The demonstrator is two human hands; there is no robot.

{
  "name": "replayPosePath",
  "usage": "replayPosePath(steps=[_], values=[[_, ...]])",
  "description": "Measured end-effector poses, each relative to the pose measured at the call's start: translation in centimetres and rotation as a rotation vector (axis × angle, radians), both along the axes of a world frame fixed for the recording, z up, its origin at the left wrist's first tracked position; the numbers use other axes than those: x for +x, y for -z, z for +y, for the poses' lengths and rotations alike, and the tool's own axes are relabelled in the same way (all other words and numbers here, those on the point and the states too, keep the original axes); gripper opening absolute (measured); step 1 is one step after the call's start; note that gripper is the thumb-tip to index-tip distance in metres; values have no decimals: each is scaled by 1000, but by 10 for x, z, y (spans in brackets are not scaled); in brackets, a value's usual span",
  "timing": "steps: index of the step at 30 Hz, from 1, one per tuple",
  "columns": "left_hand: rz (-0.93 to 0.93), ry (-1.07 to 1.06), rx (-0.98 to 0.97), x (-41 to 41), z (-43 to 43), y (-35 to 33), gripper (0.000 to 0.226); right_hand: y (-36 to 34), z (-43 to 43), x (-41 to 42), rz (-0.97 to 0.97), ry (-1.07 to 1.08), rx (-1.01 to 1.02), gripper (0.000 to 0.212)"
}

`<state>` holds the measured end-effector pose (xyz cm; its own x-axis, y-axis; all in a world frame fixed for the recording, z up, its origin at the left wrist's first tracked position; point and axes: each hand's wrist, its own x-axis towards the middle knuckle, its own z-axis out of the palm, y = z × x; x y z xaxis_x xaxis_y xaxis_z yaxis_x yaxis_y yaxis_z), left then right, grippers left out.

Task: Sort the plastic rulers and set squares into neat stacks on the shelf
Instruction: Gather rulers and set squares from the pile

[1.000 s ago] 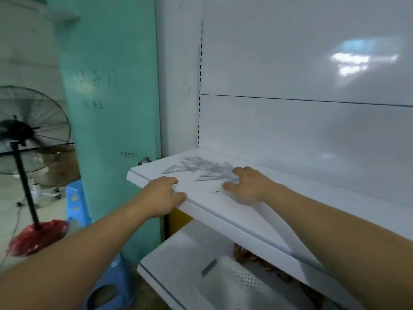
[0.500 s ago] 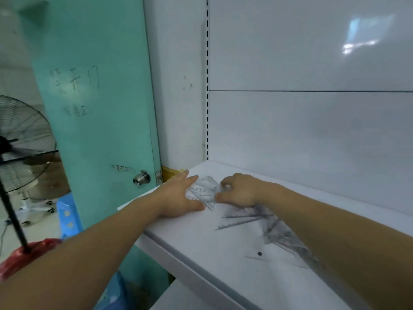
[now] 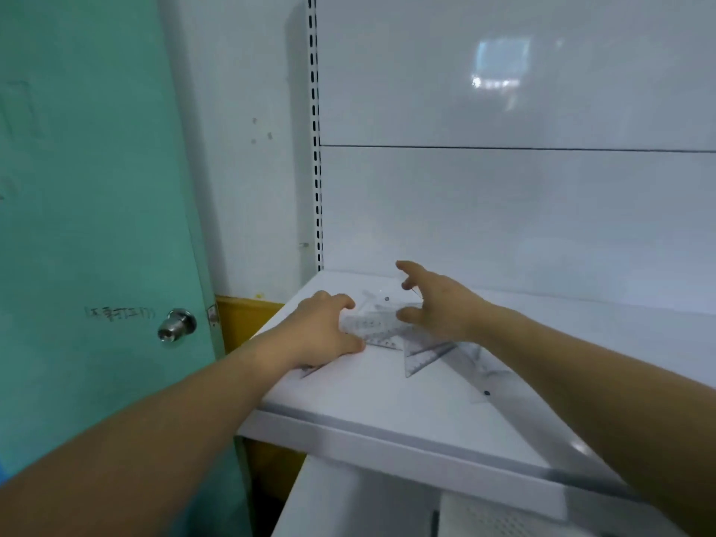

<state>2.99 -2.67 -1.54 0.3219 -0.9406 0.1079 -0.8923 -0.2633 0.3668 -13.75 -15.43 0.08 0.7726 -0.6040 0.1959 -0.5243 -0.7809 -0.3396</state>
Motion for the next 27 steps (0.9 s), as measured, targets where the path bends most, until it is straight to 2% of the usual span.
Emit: replayPosePath(steps=[2,4,9,12,18,23,27], values=[[-23,-1,107,-2,-4,-2,79,3,9,-10,-10,38,-23,73],[-60,21,184,-4,-7,-5,73,5,15,-21,3,65,-29,71],[-151,59,145,-10,-7,-9,73,8,21,-42,5,119,12,72],[-139,54,61,-13,-2,-8,76,8,22,-50,-54,174,21,72],[-62,56,-188,-17,8,-8,63,4,30,-69,-141,202,-54,66],[56,149,-370,-36,8,-17,61,9,37,-89,-310,331,-91,60],[112,242,-391,-68,2,-14,62,15,51,-123,-346,414,-127,55]])
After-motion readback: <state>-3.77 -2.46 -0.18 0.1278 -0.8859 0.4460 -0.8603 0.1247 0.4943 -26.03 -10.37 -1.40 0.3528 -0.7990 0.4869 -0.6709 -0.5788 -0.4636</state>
